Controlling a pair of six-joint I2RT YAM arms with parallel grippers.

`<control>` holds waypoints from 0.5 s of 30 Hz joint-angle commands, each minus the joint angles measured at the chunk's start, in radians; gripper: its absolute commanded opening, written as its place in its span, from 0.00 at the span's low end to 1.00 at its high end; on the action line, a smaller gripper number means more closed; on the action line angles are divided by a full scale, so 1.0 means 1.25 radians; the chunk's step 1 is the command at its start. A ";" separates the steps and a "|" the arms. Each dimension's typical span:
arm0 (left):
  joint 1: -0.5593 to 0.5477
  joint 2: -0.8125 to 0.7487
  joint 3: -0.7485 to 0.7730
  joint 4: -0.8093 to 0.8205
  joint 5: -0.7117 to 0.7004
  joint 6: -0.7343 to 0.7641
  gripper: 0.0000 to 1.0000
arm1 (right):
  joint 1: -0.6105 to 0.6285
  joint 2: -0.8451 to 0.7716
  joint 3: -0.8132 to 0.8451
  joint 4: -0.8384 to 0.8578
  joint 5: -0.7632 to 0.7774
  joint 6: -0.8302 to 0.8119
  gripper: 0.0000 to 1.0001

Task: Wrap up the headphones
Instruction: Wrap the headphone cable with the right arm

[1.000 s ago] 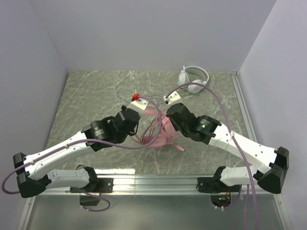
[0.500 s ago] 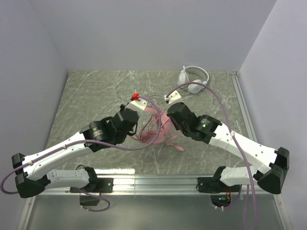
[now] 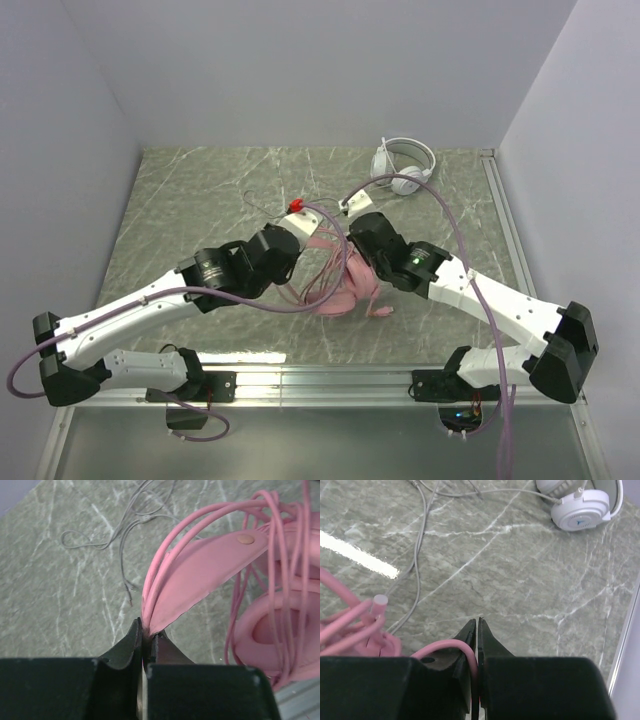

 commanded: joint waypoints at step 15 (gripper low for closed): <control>-0.017 -0.059 0.095 -0.131 0.275 0.011 0.00 | -0.088 -0.085 -0.089 0.259 -0.020 -0.019 0.23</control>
